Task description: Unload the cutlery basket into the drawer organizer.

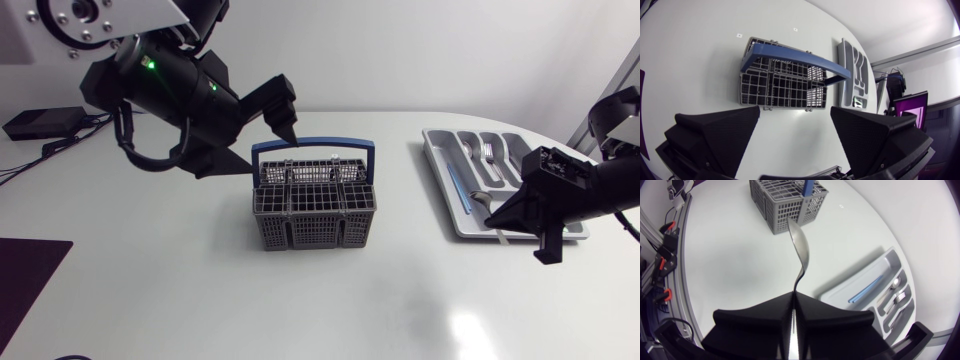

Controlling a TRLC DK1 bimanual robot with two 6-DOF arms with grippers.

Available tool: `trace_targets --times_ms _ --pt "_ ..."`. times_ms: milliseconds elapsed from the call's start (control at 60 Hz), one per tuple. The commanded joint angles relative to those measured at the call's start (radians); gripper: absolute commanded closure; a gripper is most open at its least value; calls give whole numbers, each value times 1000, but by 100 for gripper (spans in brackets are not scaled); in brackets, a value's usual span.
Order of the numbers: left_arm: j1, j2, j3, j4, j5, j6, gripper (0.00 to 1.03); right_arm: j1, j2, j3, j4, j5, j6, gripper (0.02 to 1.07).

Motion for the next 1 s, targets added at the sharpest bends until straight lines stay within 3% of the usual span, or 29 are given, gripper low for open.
trace_targets --times_ms 0,133,483,667,883,950,983 --pt "10 -44 -59 -10 -29 74 4 -56 73 49 -13 18 -138 101" --pt "41 -76 -116 -6 -55 137 4 -110 169 80 16 93 -254 101" --pt "107 -157 -275 23 -112 278 4 -202 353 120 358 326 -419 101" --pt "145 -223 -337 28 -135 341 4 -249 472 209 392 370 -457 101" --pt "170 -289 -406 28 -161 407 4 -259 544 187 489 441 -509 101" --pt "170 -317 -438 31 -173 430 4 -259 549 169 516 452 -523 99" --pt "170 -329 -452 34 -184 439 4 -257 552 164 519 469 -524 91"
